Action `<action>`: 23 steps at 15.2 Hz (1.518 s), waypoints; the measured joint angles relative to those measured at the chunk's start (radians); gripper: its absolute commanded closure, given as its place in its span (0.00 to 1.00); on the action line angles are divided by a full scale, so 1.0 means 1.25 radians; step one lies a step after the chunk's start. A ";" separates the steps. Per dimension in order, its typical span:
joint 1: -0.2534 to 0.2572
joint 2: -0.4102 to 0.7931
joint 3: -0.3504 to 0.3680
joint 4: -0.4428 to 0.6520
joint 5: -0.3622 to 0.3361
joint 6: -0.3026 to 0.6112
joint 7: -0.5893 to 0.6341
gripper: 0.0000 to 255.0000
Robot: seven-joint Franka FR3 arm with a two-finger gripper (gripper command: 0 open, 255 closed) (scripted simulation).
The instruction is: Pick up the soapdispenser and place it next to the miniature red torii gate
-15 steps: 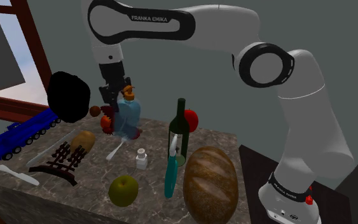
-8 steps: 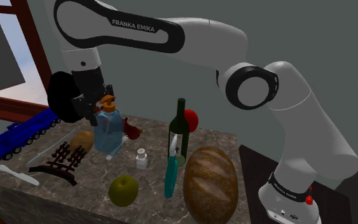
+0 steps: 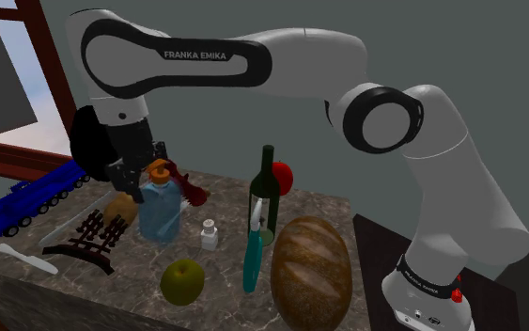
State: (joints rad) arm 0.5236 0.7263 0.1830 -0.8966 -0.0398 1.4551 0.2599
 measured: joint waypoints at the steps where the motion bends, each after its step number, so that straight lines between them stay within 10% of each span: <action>1: -0.001 -0.001 0.000 -0.012 0.000 0.011 0.000 1.00; 23: -0.014 -0.009 -0.002 -0.226 0.000 0.216 -0.006 1.00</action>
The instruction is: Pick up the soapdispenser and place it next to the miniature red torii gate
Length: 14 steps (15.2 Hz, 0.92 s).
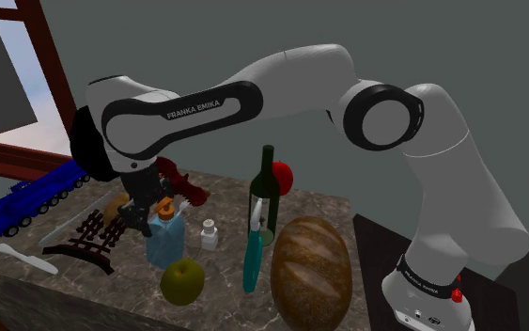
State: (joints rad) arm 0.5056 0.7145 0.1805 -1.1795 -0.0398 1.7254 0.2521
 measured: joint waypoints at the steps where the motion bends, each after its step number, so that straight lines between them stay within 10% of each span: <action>1: 0.000 0.000 0.000 0.000 0.000 0.000 0.000 1.00; 2: 0.000 0.000 0.000 0.000 0.000 0.000 0.000 1.00; 3: 0.000 0.000 0.000 0.000 0.000 0.000 0.000 0.00; 14: 0.006 0.019 0.000 0.122 -0.001 -0.101 0.000 0.00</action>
State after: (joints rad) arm 0.5137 0.7379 0.1799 -1.0274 -0.0414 1.5994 0.2524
